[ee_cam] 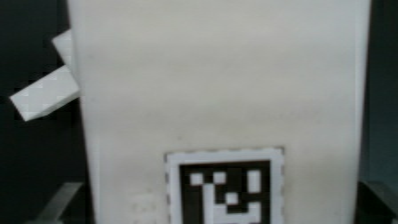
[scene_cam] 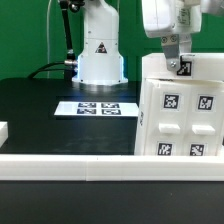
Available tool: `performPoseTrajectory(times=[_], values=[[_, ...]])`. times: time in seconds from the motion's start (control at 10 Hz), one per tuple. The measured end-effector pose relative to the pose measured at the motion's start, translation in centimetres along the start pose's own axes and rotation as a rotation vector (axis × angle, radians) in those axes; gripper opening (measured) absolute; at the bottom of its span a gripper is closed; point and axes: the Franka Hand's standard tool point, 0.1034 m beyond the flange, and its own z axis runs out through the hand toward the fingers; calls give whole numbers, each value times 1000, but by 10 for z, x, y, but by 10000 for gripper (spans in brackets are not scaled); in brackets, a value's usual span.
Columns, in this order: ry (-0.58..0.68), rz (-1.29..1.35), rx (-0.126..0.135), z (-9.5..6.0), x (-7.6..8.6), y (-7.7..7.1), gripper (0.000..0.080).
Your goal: Assemble cabinet
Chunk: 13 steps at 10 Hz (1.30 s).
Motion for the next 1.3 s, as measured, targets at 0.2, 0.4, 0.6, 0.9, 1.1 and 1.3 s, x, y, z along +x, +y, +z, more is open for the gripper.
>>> performPoseTrajectory(times=[0.2, 0.4, 0.6, 0.9, 1.1, 1.3], values=[[-25, 25, -7, 1, -5, 3, 563], [-29, -25, -5, -1, -8, 3, 779], [-48, -57, 3, -8, -13, 1, 795], [-87, -64, 17, -22, -21, -3, 797], [-94, -102, 18, -23, -22, -2, 797], [-64, -256, -60, -23, -28, 4, 797]])
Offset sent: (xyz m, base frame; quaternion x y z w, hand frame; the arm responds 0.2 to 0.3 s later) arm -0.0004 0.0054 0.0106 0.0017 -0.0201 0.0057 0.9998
